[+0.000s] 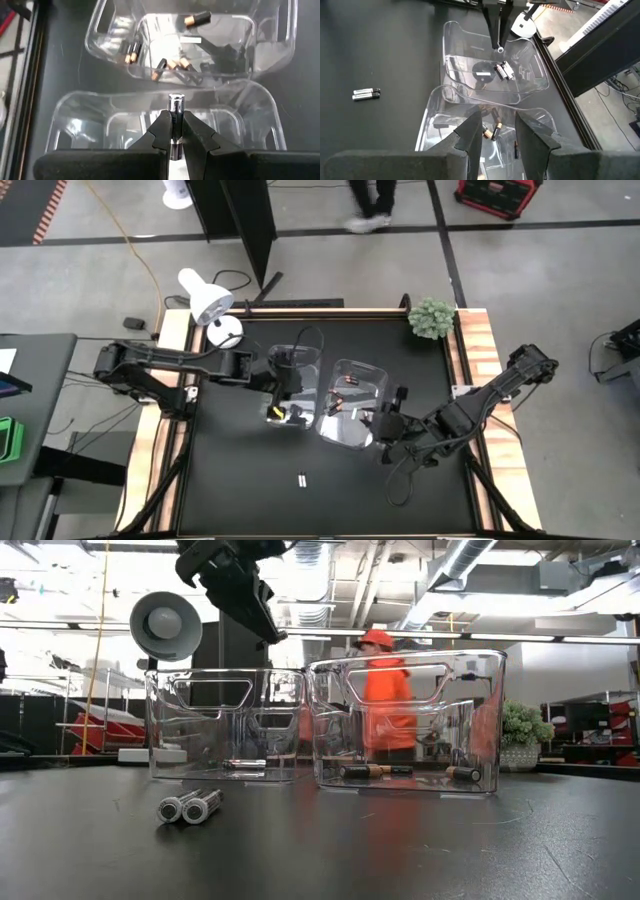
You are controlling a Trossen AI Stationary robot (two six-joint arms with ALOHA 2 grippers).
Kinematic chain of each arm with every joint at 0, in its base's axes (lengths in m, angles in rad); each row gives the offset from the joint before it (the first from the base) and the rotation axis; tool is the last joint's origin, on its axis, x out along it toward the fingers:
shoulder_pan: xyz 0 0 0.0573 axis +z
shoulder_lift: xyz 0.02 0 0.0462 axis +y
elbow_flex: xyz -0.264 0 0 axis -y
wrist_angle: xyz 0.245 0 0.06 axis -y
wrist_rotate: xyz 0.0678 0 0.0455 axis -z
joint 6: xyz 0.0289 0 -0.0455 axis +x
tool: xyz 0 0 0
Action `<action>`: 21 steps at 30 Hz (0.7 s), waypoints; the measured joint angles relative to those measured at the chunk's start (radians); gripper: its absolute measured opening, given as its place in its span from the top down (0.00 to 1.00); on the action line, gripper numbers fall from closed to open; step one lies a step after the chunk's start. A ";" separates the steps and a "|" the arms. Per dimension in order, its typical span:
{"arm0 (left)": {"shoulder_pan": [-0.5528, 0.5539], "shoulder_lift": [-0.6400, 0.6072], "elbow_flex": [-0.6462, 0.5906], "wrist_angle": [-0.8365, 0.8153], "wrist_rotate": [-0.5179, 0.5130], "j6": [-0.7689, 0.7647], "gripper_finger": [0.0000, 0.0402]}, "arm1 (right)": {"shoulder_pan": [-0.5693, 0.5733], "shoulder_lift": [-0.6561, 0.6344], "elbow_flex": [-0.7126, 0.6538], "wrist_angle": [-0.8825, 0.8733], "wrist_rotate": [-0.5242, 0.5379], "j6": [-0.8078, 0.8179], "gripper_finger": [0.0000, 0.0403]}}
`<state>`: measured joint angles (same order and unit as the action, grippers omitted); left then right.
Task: Sort batteries
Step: Put the white battery into the left transparent bin
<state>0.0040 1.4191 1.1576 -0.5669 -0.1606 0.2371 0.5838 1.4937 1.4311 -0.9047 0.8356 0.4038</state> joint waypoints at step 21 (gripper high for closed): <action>0.072 0.299 -0.029 -0.051 0.198 0.010 0.95 | 0.045 0.000 0.000 -0.006 0.000 0.015 0.67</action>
<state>0.0761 1.7178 1.1285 -0.6182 0.0373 0.2467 0.6289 1.4937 1.4311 -0.9112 0.8356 0.4184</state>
